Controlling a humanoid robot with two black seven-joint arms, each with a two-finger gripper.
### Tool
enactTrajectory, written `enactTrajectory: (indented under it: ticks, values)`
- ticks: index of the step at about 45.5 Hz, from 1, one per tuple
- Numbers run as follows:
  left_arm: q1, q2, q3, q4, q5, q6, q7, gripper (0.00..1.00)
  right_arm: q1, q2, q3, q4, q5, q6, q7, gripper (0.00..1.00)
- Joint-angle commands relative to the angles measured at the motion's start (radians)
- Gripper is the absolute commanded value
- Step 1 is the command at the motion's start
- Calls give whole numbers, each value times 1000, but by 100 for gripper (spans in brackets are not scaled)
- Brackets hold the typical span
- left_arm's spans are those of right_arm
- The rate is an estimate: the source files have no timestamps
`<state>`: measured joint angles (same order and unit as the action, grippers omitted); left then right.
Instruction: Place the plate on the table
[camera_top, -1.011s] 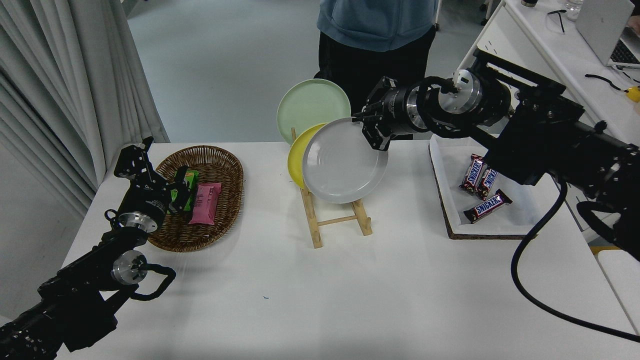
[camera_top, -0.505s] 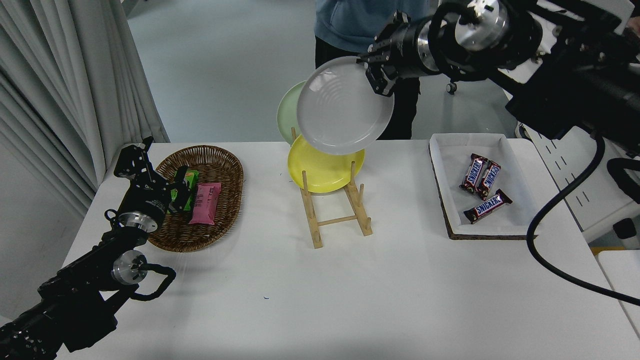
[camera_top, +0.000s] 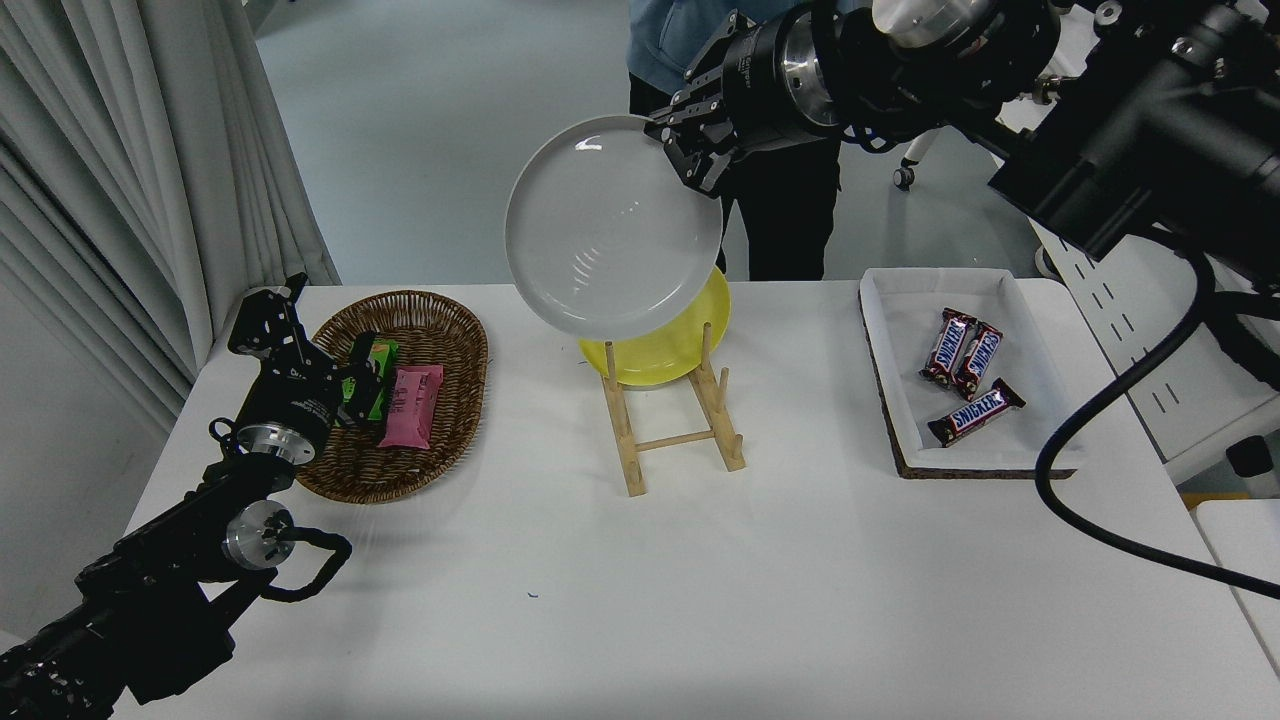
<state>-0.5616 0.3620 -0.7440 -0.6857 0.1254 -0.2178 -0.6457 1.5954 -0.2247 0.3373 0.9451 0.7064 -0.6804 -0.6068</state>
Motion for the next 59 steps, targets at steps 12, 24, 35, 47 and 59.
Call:
enactTrajectory:
  ticks: [12,24,35,47,59]
  values:
    - [0,0,0,0,0,0,0,100,-115,56,62,-6,149,-105,-53,0]
    - [0,0,0,0,-1,0,0,100,-163,87,19,-26,240,-105,-47,0]
    - [0,0,0,0,0,0,0,100,-210,125,16,-97,248,-105,-47,0]
    - [0,0,0,0,-1,0,0,100,-308,128,8,-175,235,-105,-47,0]
    - [0,0,0,0,0,0,0,100,-405,212,-17,-330,229,-105,-44,0]
